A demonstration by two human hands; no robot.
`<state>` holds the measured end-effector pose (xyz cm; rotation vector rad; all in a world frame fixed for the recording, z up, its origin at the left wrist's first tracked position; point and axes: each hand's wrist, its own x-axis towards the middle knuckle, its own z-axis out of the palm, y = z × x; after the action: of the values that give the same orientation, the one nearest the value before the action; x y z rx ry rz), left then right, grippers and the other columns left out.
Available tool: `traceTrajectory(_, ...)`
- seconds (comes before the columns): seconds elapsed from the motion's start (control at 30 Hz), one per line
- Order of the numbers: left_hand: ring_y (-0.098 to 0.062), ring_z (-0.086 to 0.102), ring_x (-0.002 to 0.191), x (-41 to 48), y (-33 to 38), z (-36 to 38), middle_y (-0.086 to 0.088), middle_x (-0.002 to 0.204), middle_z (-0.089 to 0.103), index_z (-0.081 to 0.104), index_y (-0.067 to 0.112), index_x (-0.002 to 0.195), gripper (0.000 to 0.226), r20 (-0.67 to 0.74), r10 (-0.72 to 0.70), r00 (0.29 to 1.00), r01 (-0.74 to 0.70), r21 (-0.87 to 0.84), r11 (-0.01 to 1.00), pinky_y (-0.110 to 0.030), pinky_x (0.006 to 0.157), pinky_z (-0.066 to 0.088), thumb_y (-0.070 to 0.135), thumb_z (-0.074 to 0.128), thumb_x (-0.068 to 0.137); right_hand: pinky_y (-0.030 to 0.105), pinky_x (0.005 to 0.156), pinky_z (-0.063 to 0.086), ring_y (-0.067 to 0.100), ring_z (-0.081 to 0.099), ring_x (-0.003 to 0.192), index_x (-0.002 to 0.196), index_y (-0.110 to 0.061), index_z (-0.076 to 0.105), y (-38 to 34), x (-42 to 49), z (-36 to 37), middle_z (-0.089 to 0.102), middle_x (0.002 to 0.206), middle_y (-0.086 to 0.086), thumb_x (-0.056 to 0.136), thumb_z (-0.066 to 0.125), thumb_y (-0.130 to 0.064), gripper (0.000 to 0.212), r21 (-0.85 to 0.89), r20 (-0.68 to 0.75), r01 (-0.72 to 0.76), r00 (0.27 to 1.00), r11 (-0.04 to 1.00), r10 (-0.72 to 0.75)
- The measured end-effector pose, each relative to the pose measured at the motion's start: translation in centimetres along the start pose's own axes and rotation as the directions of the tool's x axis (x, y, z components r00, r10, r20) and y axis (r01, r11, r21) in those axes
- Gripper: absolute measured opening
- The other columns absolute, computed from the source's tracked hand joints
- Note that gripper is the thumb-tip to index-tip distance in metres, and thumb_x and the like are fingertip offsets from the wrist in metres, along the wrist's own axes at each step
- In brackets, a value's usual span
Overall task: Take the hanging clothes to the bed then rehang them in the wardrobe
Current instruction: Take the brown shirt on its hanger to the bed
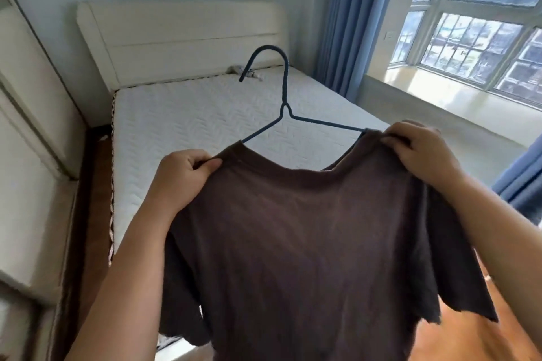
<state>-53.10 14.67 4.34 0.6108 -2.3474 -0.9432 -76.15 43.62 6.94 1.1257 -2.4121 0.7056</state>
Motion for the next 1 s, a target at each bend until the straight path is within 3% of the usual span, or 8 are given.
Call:
traceTrajectory(0.13,-0.004,0.053,0.063,6.6,-4.7,4.4,0.005,0.065,0.062,0.066,0.019,0.069,0.018,0.013,-0.139,0.990,0.139,0.003,0.990,-0.017,0.059,0.039,0.022,0.061,0.086,0.039,0.081,0.046,0.030,0.059,0.085,0.083,-0.010,0.066,4.1,6.4,7.5,0.066,0.085,0.010,0.084,0.061,-0.020,0.012,0.016,0.090,-0.049,0.995,0.999,0.047)
traceTrajectory(0.27,-0.004,0.054,0.064,11.0,-8.5,7.7,0.008,0.066,0.061,0.060,0.027,0.063,0.022,0.048,-0.256,0.965,0.257,-0.012,0.966,-0.018,0.059,0.038,0.025,0.062,0.085,0.034,0.072,0.040,0.028,0.054,0.079,0.076,-0.012,0.062,6.6,10.8,12.6,0.059,0.078,0.005,0.084,0.061,-0.030,0.019,0.015,0.175,-0.146,0.974,0.989,0.142)
traceTrajectory(0.37,-0.011,0.054,0.063,15.0,-12.0,9.7,0.004,0.062,0.059,0.059,0.021,0.062,0.027,0.033,-0.376,0.926,0.374,0.057,0.926,-0.023,0.058,0.040,0.033,0.060,0.086,0.031,0.068,0.035,0.026,0.050,0.077,0.075,-0.010,0.059,8.4,15.5,18.0,0.057,0.077,0.006,0.085,0.059,-0.035,0.027,-0.005,0.276,-0.197,0.942,0.980,0.191)
traceTrajectory(0.5,-0.032,0.058,0.071,18.2,-16.8,11.4,-0.018,0.068,0.062,0.060,0.000,0.068,0.051,0.045,-0.539,0.841,0.525,0.172,0.833,-0.040,0.066,0.045,0.047,0.051,0.087,0.031,0.069,0.035,0.027,0.051,0.078,0.077,-0.009,0.058,10.9,20.9,23.8,0.058,0.078,0.007,0.087,0.056,-0.034,0.027,0.032,0.355,-0.238,0.911,0.971,0.212)
traceTrajectory(0.6,-0.029,0.057,0.075,20.3,-19.6,12.6,-0.010,0.071,0.060,0.059,0.007,0.071,0.038,0.078,-0.615,0.785,0.603,0.130,0.787,-0.035,0.067,0.041,0.040,0.052,0.089,0.032,0.068,0.036,0.027,0.051,0.077,0.075,-0.012,0.056,12.4,24.6,28.3,0.058,0.077,0.007,0.088,0.054,-0.035,0.026,0.061,0.430,-0.245,0.881,0.968,0.196)
traceTrajectory(0.77,-0.026,0.057,0.088,24.3,-23.3,14.2,-0.007,0.090,0.062,0.058,0.009,0.096,0.016,0.030,-0.679,0.734,0.663,0.189,0.725,-0.028,0.072,0.036,0.022,0.052,0.091,0.032,0.070,0.035,0.026,0.049,0.078,0.075,-0.014,0.054,13.6,30.8,36.8,0.055,0.079,0.005,0.089,0.053,-0.035,0.025,0.140,0.535,-0.242,0.834,0.960,0.132)
traceTrajectory(0.87,-0.024,0.053,0.080,27.5,-26.2,15.5,-0.008,0.083,0.059,0.055,0.007,0.092,0.015,-0.094,-0.666,0.740,0.667,0.230,0.709,-0.028,0.068,0.034,0.020,0.048,0.093,0.032,0.070,0.035,0.024,0.048,0.078,0.078,-0.012,0.056,13.8,33.8,42.5,0.055,0.080,0.005,0.088,0.054,-0.036,0.026,0.165,0.564,-0.241,0.819,0.957,0.109)
traceTrajectory(1.0,-0.026,0.054,0.078,31.6,-33.1,18.0,-0.015,0.083,0.061,0.055,0.003,0.092,0.020,-0.140,-0.646,0.750,0.657,0.273,0.703,-0.031,0.067,0.035,0.019,0.044,0.095,0.033,0.071,0.039,0.028,0.051,0.080,0.084,-0.005,0.061,14.4,36.2,50.8,0.059,0.083,0.012,0.087,0.057,-0.034,0.029,0.160,0.591,-0.288,0.794,0.944,0.143)
